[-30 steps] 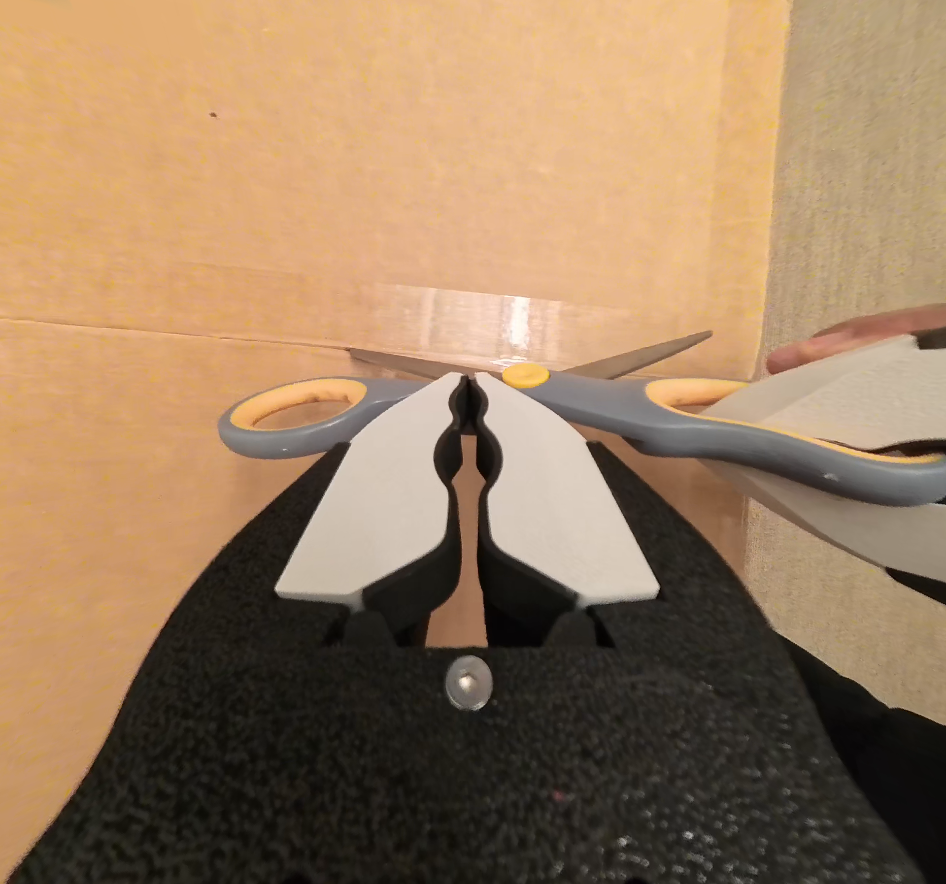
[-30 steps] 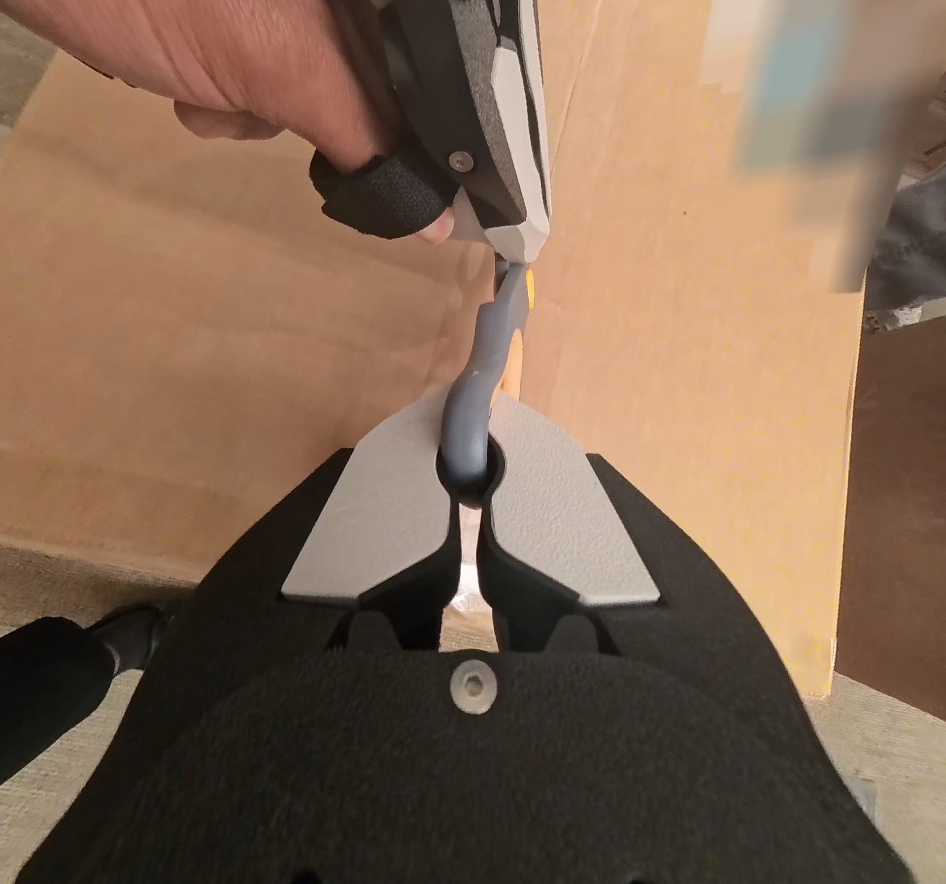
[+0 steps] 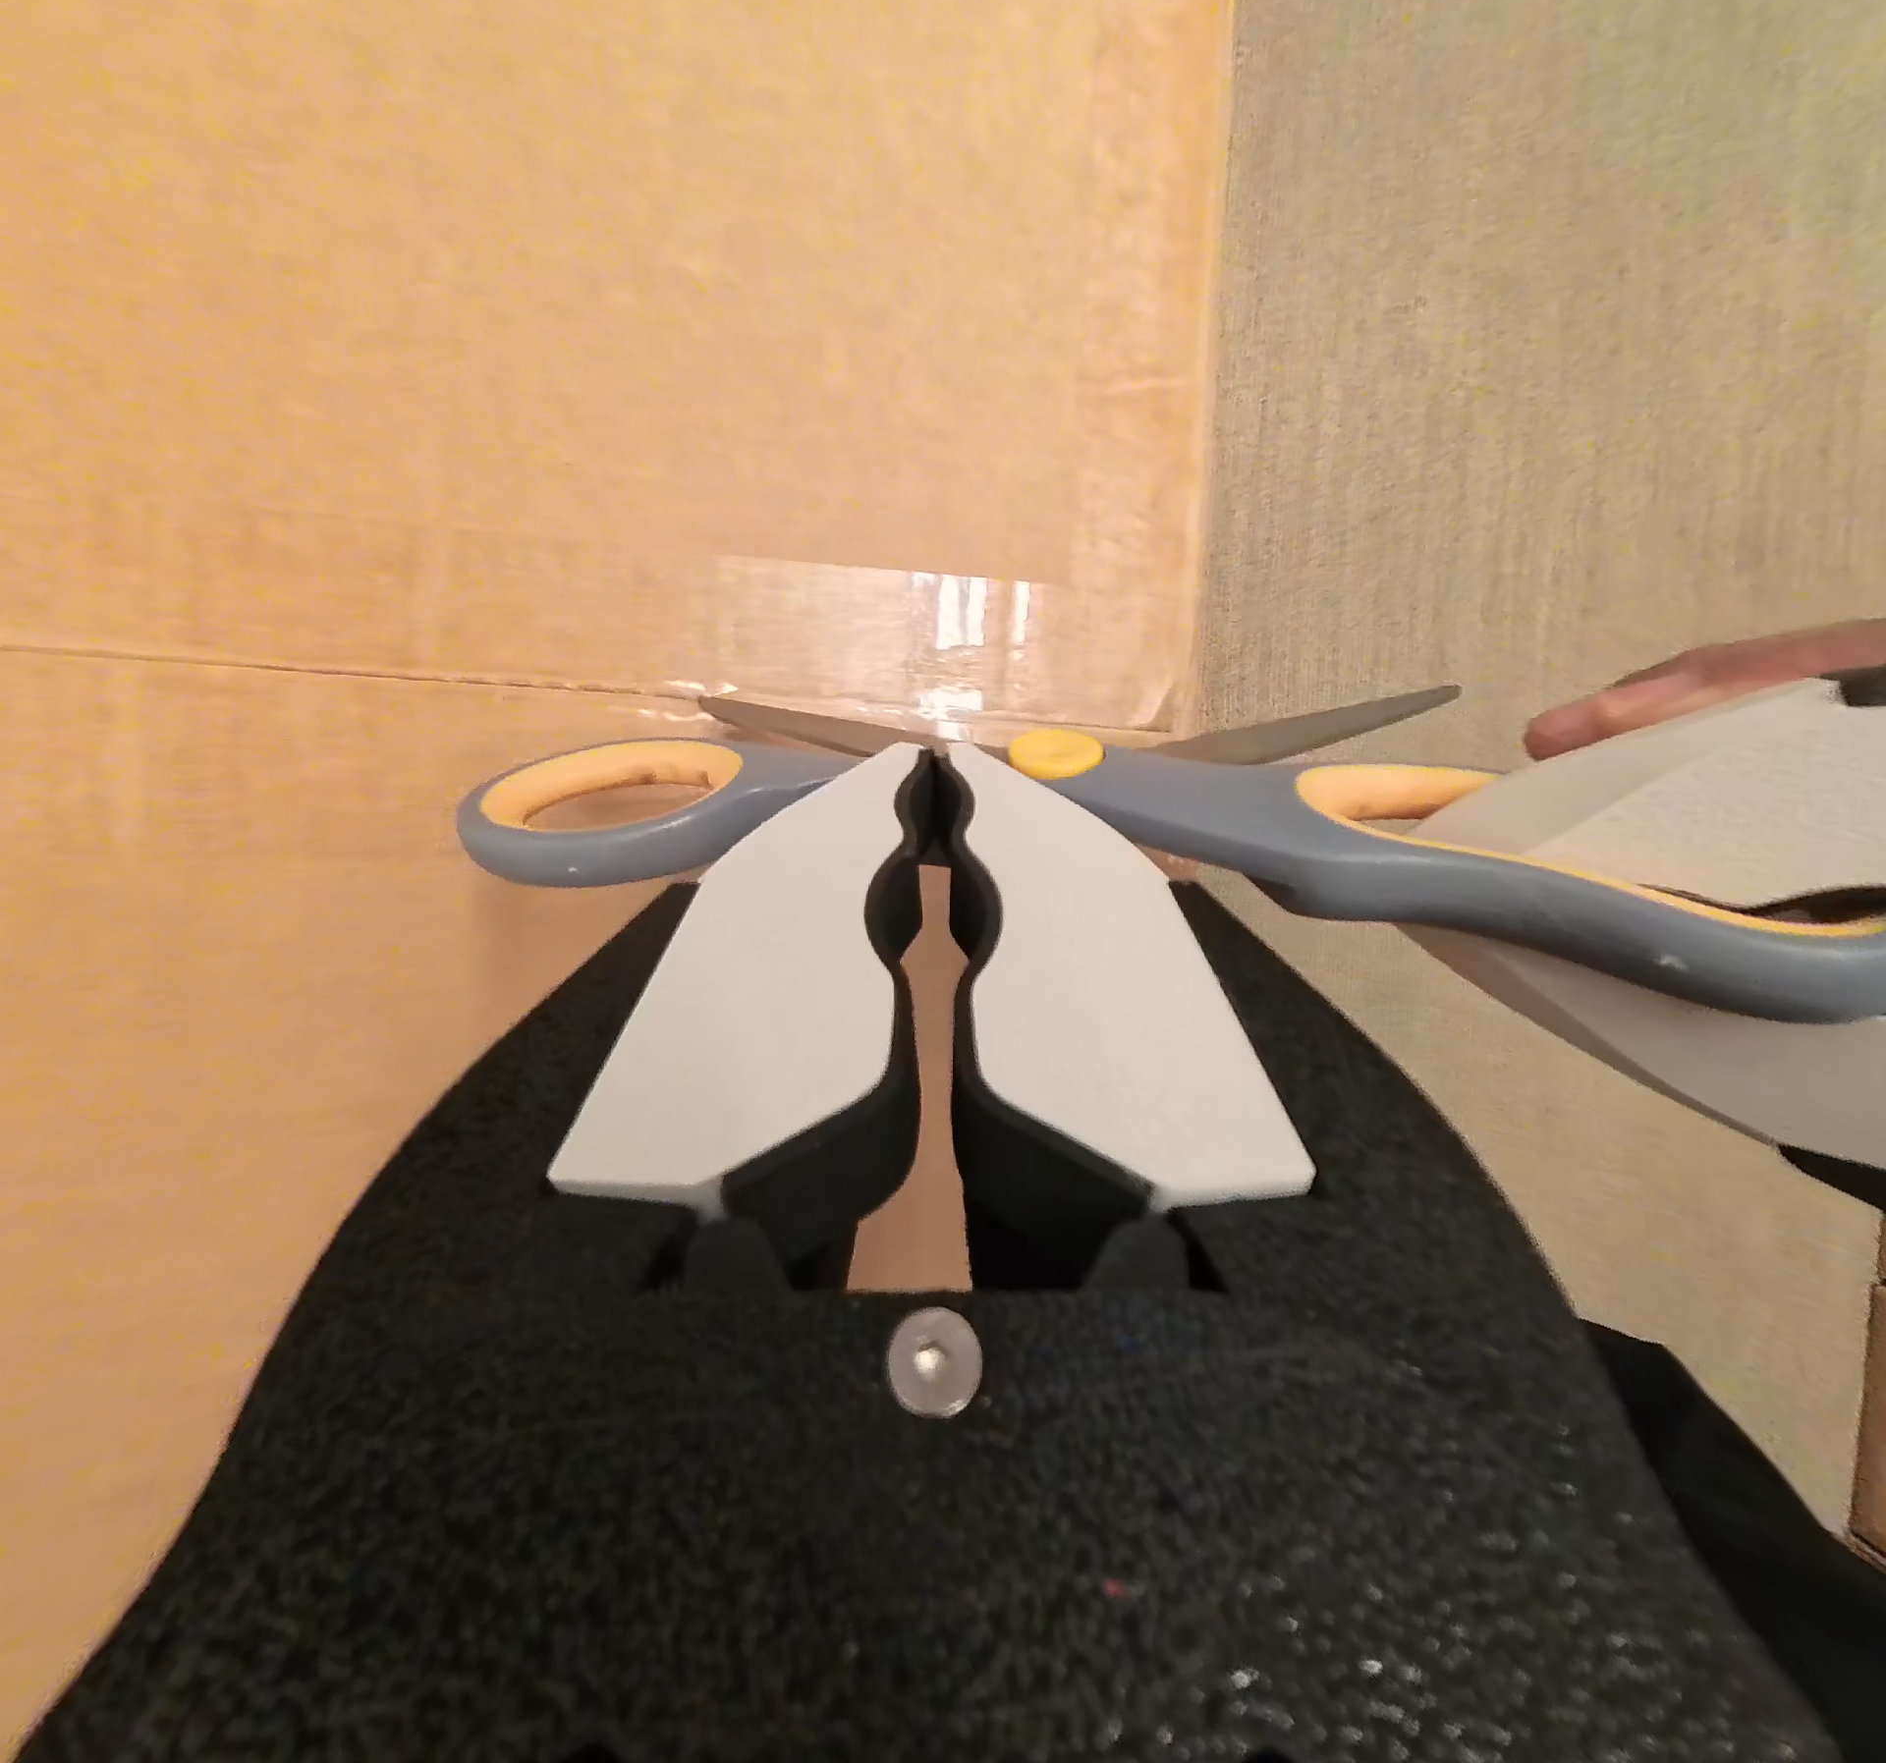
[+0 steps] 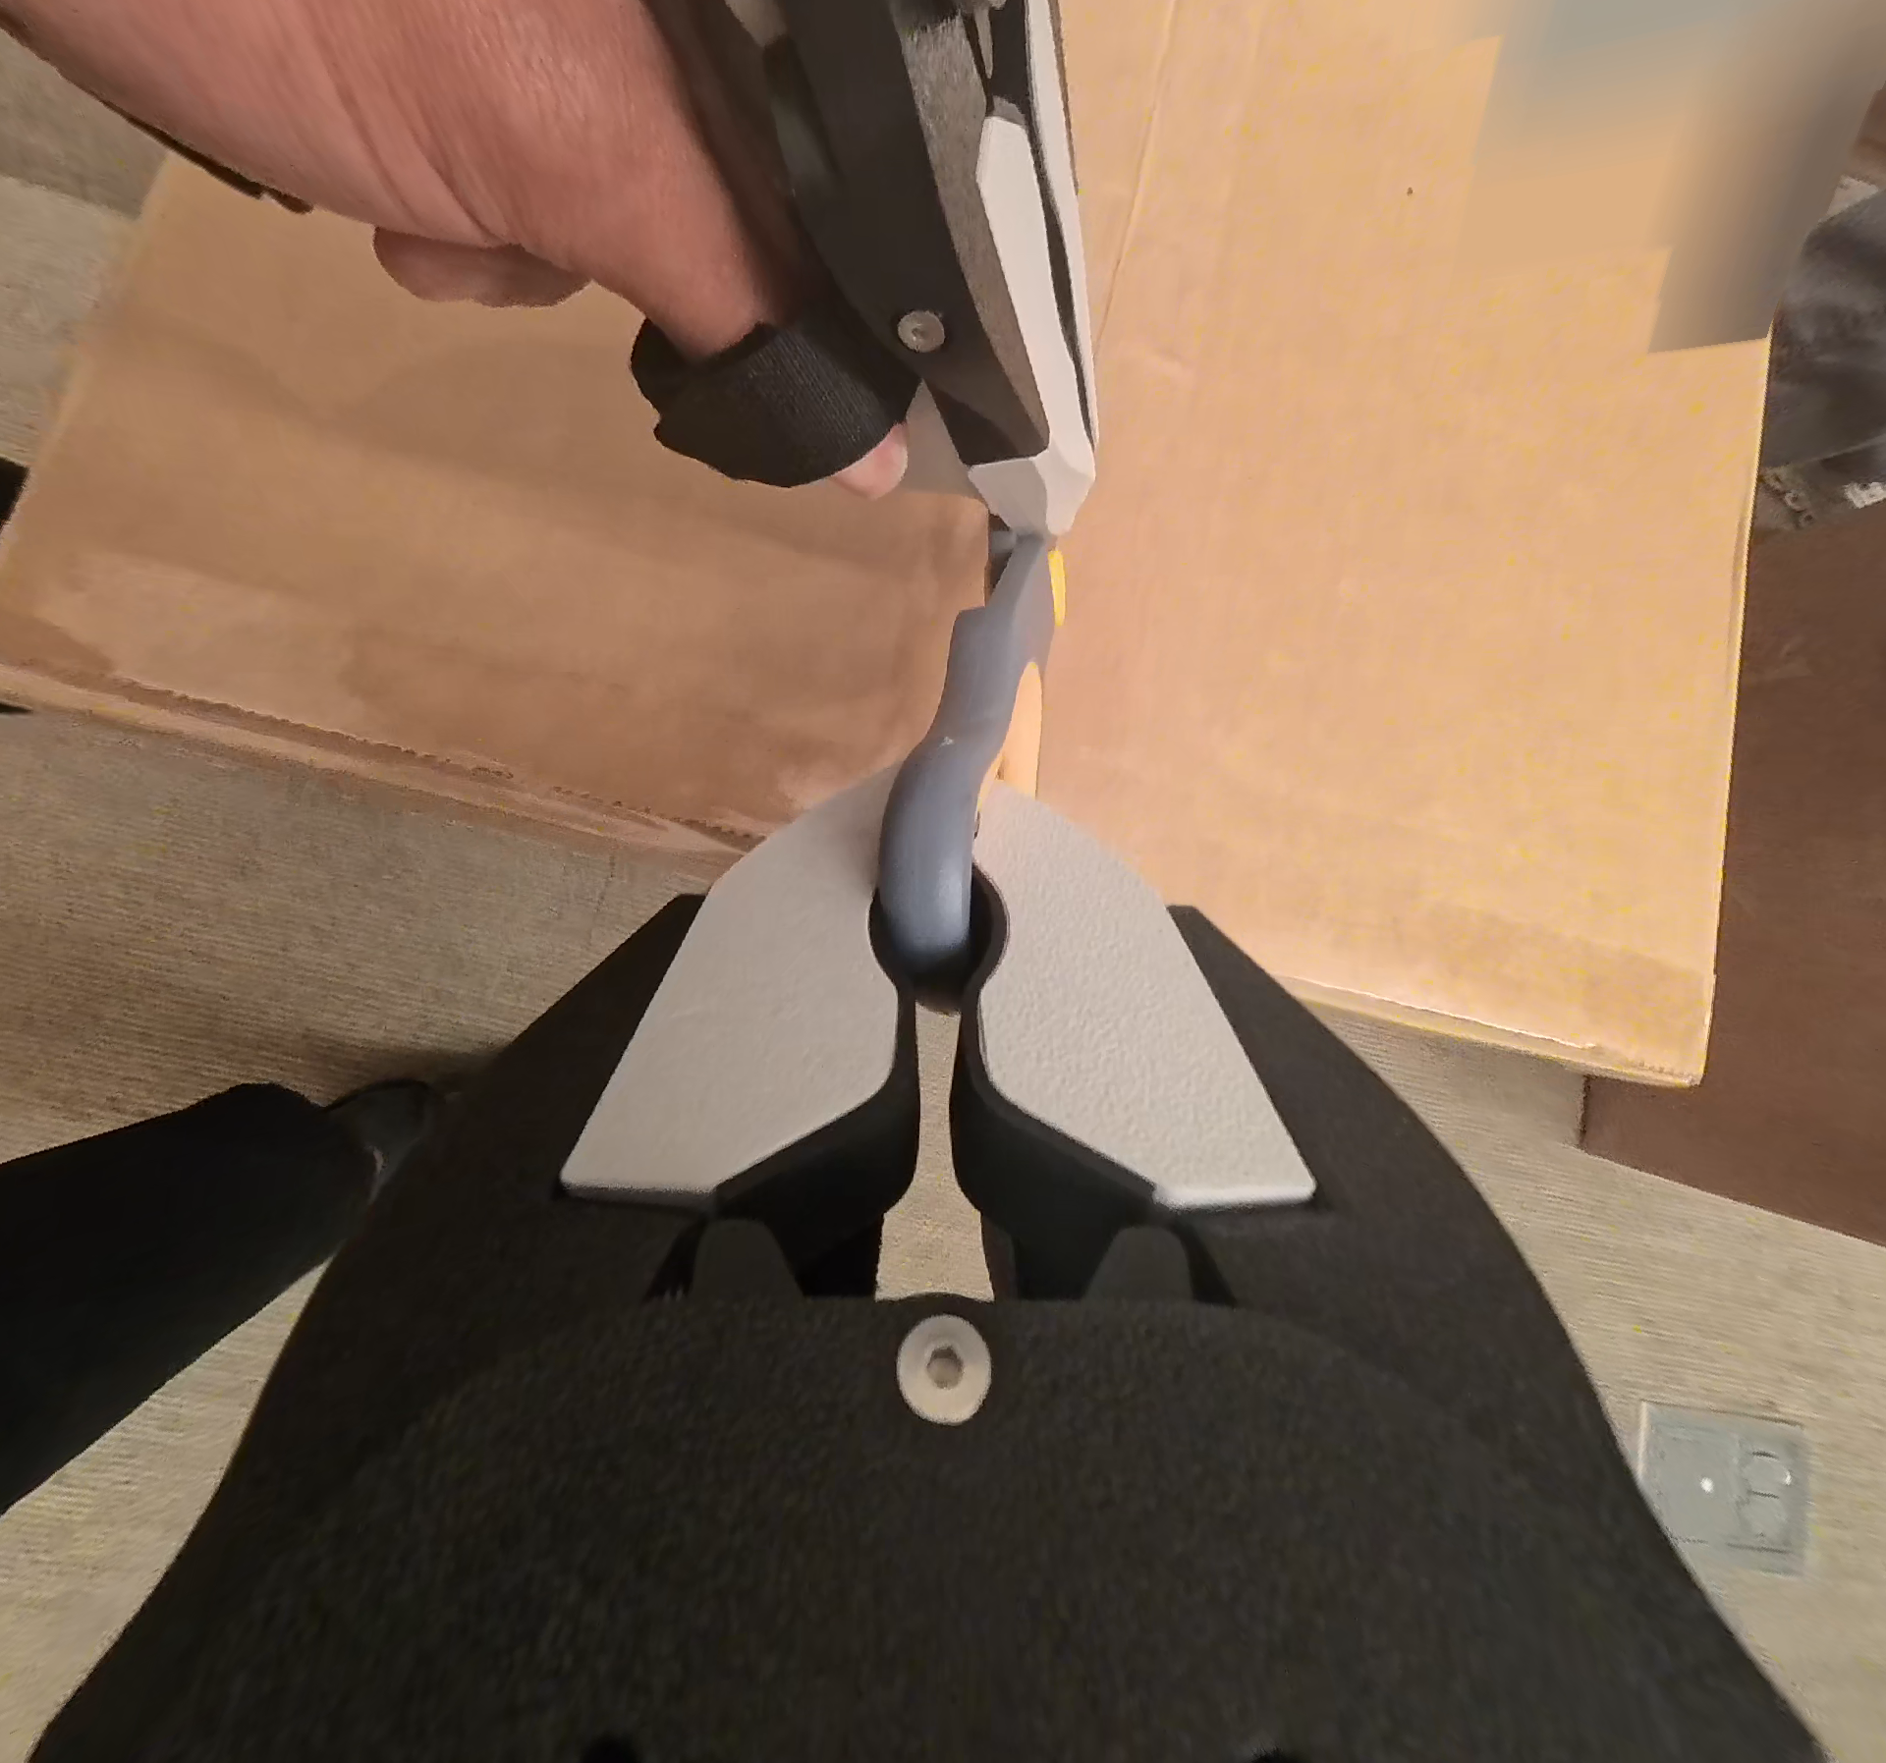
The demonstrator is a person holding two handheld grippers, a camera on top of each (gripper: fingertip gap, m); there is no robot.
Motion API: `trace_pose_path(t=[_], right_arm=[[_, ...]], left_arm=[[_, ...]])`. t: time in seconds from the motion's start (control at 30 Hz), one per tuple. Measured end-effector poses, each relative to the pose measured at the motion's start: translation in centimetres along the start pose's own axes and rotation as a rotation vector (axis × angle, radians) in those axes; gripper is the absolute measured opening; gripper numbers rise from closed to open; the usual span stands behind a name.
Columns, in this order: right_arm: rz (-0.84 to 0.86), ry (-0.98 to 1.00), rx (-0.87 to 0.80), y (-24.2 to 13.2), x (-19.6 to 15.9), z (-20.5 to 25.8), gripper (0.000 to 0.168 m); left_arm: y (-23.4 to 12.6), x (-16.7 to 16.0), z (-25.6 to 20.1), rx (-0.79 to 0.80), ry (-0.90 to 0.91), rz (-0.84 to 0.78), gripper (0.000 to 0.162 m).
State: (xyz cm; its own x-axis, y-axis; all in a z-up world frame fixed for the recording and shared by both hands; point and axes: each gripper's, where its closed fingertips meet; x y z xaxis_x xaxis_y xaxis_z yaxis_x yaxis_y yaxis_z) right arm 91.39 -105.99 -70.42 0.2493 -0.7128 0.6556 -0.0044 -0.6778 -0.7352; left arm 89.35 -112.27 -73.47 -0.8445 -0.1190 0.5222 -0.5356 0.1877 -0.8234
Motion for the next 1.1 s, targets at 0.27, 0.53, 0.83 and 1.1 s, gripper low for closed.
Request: trace_pose_path(t=[0.27,0.53,0.83,1.1], right_arm=[[0.005,0.021,-0.003,-1.4,-1.2,0.5,0.0],[0.014,0.033,0.005,-3.1,-2.6,1.0,0.0],[0.028,0.058,0.008,-5.0,-4.1,1.6,0.0],[0.042,0.057,0.012,-6.7,-5.6,2.0,0.0]], left_arm=[[0.4,-0.3,-1.8,-0.011,0.007,0.016,0.0],[0.8,-0.6,-4.0,-0.026,0.007,0.028,0.0],[1.1,-1.0,-6.6,-0.05,0.011,0.044,0.0],[1.4,-1.3,-8.8,-0.06,0.008,0.046,0.0]])
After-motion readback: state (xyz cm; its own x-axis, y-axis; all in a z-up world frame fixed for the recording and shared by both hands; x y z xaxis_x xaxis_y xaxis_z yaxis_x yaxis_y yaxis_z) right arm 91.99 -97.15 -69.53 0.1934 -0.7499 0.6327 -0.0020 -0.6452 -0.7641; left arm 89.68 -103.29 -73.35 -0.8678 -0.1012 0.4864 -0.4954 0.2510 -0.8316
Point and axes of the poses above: each gripper's, where its closed fingertips meet, y out along the fingers, x out of its top, z = x × y across the jaws, and after that the axes turned 2 degrees about -z, right-handed
